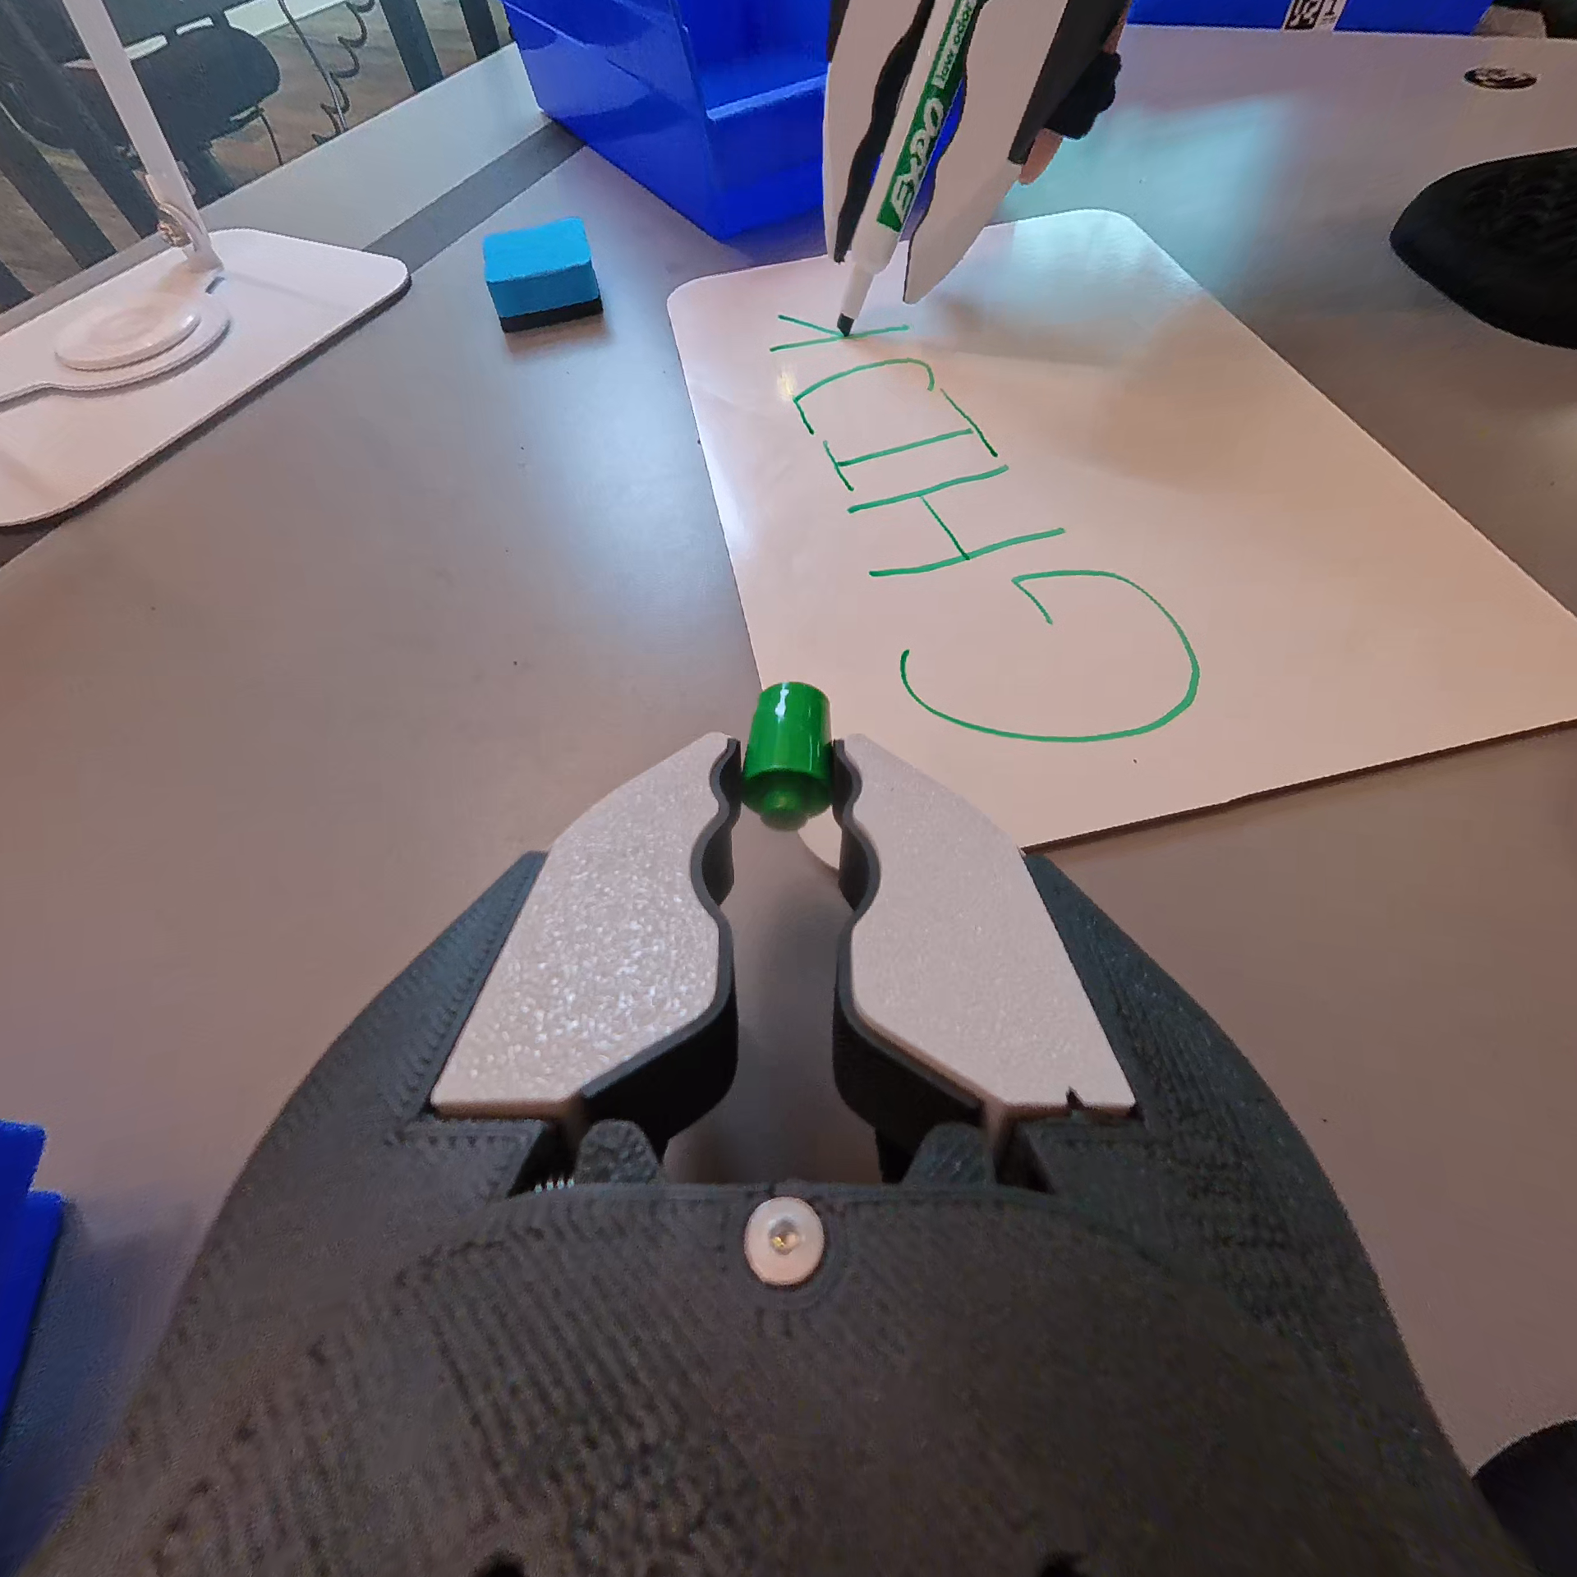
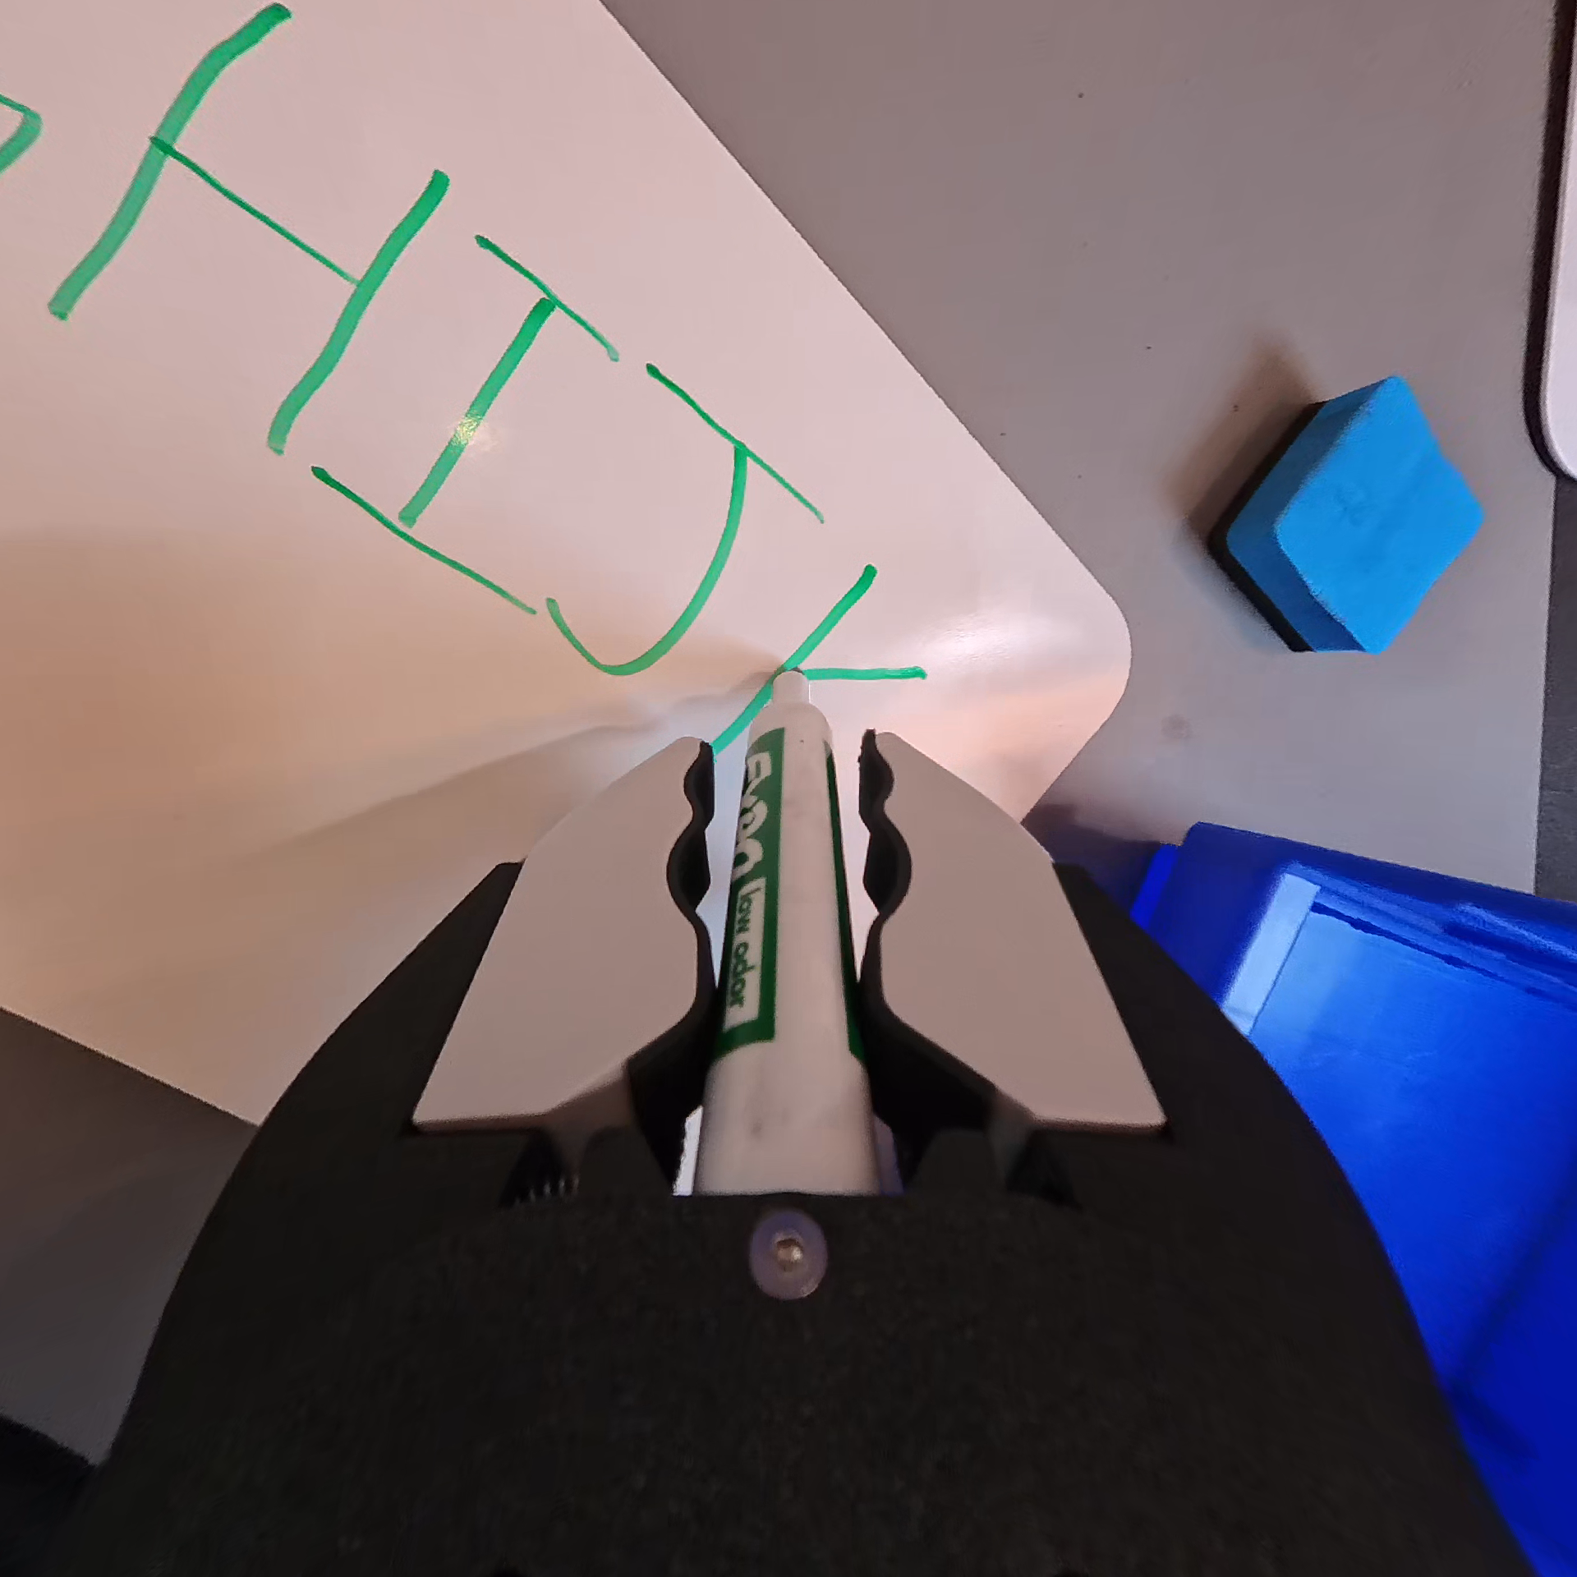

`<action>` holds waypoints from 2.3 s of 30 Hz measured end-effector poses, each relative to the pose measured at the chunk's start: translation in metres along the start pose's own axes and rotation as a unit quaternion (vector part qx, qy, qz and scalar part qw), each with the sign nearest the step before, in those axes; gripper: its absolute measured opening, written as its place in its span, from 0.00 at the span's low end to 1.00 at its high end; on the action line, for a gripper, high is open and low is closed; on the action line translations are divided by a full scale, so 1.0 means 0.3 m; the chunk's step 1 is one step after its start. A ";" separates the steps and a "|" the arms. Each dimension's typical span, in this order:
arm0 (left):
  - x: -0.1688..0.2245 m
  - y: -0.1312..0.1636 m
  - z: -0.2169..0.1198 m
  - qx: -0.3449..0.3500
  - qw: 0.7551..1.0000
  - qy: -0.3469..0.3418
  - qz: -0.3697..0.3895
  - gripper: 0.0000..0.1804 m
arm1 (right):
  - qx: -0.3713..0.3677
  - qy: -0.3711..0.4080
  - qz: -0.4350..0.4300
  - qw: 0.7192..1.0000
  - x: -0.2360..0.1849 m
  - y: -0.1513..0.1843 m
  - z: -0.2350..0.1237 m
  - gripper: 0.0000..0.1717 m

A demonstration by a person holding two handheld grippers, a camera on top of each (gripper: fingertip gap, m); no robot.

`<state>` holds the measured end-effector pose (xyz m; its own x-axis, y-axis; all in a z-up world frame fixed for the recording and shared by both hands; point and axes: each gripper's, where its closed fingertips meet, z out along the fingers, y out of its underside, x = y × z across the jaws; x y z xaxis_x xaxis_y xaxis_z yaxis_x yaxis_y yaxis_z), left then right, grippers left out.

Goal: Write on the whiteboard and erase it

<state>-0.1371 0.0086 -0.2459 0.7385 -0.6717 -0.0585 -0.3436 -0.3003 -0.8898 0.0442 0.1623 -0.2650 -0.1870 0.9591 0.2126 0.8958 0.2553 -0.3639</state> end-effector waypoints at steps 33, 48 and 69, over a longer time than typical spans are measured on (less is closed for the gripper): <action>-0.002 0.003 -0.001 -0.001 1.000 -0.002 -0.001 0.11 | -0.011 0.021 0.031 0.999 0.013 0.114 -0.043 0.20; -0.003 0.004 -0.002 -0.001 1.000 0.000 -0.004 0.11 | 0.005 0.045 0.025 0.999 0.131 0.023 0.005 0.20; 0.002 0.003 0.000 -0.003 1.000 0.001 -0.001 0.11 | -0.038 0.016 0.023 0.999 0.044 0.125 -0.041 0.20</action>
<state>-0.1370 0.0081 -0.2466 0.7384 -0.6721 -0.0556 -0.3455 -0.3062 -0.8870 0.0802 0.1830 -0.2648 -0.1335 0.9645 0.2278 0.9314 0.2007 -0.3037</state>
